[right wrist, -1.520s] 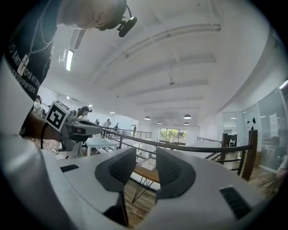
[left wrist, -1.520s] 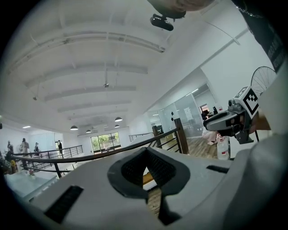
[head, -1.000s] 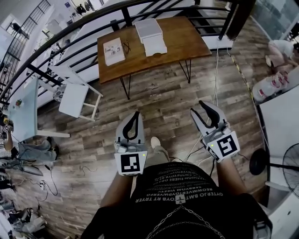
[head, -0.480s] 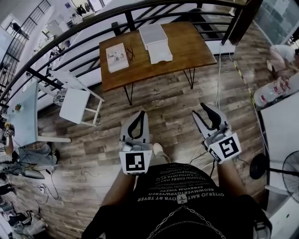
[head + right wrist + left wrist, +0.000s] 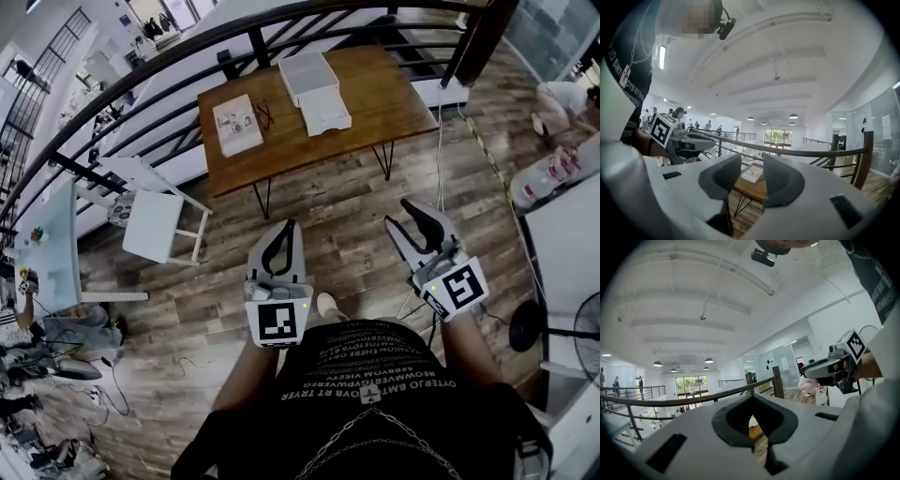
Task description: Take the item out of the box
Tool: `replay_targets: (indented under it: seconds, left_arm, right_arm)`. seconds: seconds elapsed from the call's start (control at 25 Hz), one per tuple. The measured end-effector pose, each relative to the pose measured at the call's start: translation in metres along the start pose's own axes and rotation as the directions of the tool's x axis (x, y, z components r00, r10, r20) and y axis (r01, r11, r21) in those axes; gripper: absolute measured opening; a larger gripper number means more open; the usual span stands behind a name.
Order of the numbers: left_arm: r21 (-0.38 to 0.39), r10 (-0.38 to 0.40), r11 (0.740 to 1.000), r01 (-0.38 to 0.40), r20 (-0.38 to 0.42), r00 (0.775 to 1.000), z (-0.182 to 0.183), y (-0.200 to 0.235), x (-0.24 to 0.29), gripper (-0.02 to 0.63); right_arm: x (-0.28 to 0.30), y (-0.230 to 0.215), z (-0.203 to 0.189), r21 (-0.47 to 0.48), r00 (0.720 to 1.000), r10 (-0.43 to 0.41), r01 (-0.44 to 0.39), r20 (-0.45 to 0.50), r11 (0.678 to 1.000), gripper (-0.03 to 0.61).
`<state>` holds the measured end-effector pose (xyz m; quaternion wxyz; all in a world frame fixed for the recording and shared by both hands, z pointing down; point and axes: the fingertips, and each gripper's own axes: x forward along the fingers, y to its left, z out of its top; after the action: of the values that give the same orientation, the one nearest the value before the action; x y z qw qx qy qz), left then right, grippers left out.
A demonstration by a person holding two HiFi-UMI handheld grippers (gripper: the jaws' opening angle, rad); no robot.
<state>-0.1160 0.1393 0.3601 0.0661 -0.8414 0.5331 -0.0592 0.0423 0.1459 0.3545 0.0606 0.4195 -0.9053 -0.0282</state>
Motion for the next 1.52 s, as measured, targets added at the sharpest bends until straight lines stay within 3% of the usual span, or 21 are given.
replay_targets:
  seconds: [0.24,0.72,1.52]
  left_arm:
    - [-0.019,-0.032,0.999,0.031,-0.052,0.998,-0.016,0.016,0.004,0.006]
    - [-0.039,-0.096,0.995,0.093,-0.067,0.993,-0.022,0.015,0.008,0.006]
    - [-0.014,-0.082,0.997,0.081,-0.098,0.992,-0.025,0.023,0.052,0.006]
  right_arm:
    - [0.013,0.004,-0.003,0.024,1.000,-0.019,0.019,-0.006,1.000,0.127]
    - [0.018,0.000,0.006,0.043,0.998,-0.055,0.055,-0.001,0.998,0.129]
    - [0.046,-0.045,-0.002,0.092,0.999,-0.046,0.043,0.029,0.995,0.129]
